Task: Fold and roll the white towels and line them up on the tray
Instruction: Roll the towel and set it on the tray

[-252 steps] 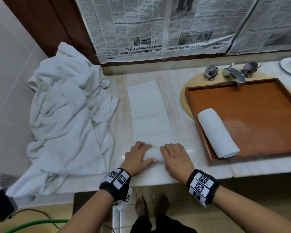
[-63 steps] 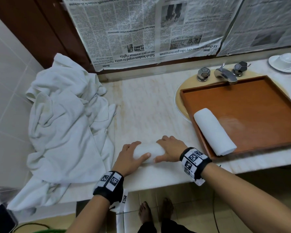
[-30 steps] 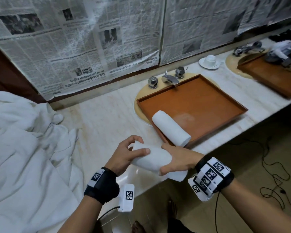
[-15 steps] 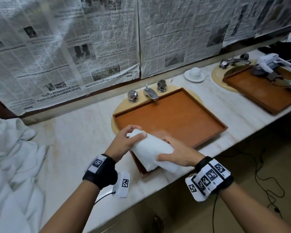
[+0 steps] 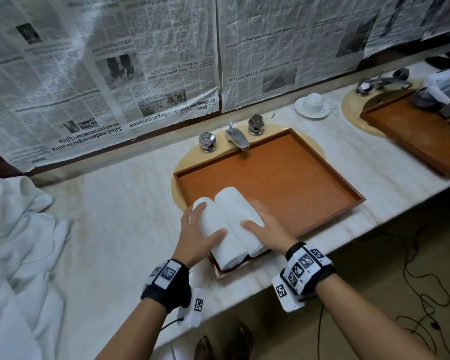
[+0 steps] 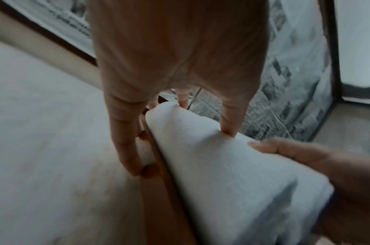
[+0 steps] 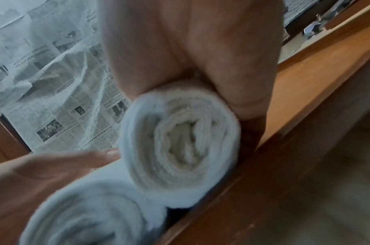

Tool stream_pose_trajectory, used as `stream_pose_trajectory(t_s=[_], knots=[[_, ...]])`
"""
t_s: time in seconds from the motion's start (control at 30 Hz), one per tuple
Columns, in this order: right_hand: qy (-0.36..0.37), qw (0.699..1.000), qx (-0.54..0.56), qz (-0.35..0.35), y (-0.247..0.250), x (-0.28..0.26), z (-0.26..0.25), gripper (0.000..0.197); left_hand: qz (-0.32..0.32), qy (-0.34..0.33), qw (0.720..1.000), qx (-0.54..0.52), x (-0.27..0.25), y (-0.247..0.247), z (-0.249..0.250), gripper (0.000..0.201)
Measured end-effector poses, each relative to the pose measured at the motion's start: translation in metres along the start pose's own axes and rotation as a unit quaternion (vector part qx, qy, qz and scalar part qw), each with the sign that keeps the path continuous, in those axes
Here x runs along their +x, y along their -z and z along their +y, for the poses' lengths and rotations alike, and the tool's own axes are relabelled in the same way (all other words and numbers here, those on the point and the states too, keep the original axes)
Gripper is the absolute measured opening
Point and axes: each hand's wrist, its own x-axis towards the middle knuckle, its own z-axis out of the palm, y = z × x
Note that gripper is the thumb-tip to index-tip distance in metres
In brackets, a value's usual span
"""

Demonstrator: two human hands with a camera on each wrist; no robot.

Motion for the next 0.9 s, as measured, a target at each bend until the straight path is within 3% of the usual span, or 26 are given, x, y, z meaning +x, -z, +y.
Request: stream_pose_trajectory(t_s=[0.13, 0.27, 0.9], knots=[[0.006, 1.000, -0.005, -0.013, -0.010, 0.008, 0.010, 0.056, -0.012, 0.003, 1.000, -0.027, 0.009, 0.009, -0.007, 0.089], [0.027, 0.999, -0.031, -0.005, -0.011, 0.004, 0.002, 0.045, -0.014, 0.009, 0.999, -0.038, 0.009, 0.009, -0.006, 0.086], [0.114, 0.988, 0.025, 0.099, -0.025, 0.003, 0.010, 0.039, -0.009, 0.031, 0.999, -0.030, 0.009, 0.010, -0.006, 0.075]])
